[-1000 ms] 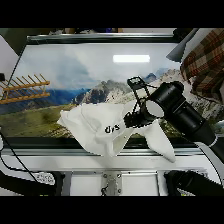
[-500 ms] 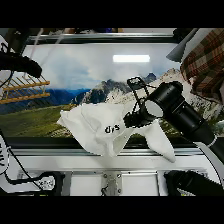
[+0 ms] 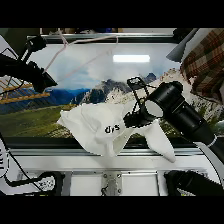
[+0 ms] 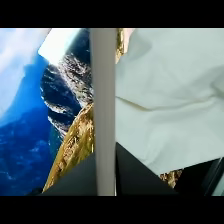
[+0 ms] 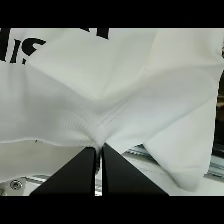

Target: Fold the clothes and pants, and hang the long-sleeved shirts on hangers.

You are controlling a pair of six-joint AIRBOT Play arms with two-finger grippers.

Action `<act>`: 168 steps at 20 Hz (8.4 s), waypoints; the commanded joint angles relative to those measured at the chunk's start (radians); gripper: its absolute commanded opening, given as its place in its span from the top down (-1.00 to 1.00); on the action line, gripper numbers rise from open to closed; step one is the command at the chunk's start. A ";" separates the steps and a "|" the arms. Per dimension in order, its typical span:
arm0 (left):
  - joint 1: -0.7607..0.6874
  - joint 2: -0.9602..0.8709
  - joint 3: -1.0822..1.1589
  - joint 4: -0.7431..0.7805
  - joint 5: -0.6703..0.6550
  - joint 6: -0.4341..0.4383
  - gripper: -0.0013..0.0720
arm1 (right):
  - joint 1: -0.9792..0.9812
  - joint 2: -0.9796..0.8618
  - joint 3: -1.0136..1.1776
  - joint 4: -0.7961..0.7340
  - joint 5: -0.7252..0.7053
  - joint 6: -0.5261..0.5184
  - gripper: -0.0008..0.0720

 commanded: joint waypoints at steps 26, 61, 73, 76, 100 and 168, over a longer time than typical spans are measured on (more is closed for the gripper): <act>0.082 0.151 -0.426 -0.070 -0.140 0.407 0.91 | -0.019 0.010 0.006 0.015 -0.003 0.000 0.88; -0.147 0.268 -0.783 -0.076 0.143 0.437 0.91 | -0.191 0.087 0.158 0.087 0.034 -0.003 0.88; -0.187 0.150 -0.783 -0.214 0.224 0.511 0.91 | -0.188 0.087 0.237 0.140 0.066 -0.003 0.88; -0.187 0.138 -0.783 -0.226 0.228 0.521 0.91 | -0.172 0.087 0.240 0.178 -0.014 -0.003 0.88; -0.187 0.139 -0.783 -0.225 0.207 0.520 0.91 | 0.036 -0.078 0.242 0.277 -0.467 0.000 0.88; -0.187 0.139 -0.783 -0.220 0.188 0.494 0.91 | 0.145 -0.143 0.501 0.066 -0.128 -0.358 -0.64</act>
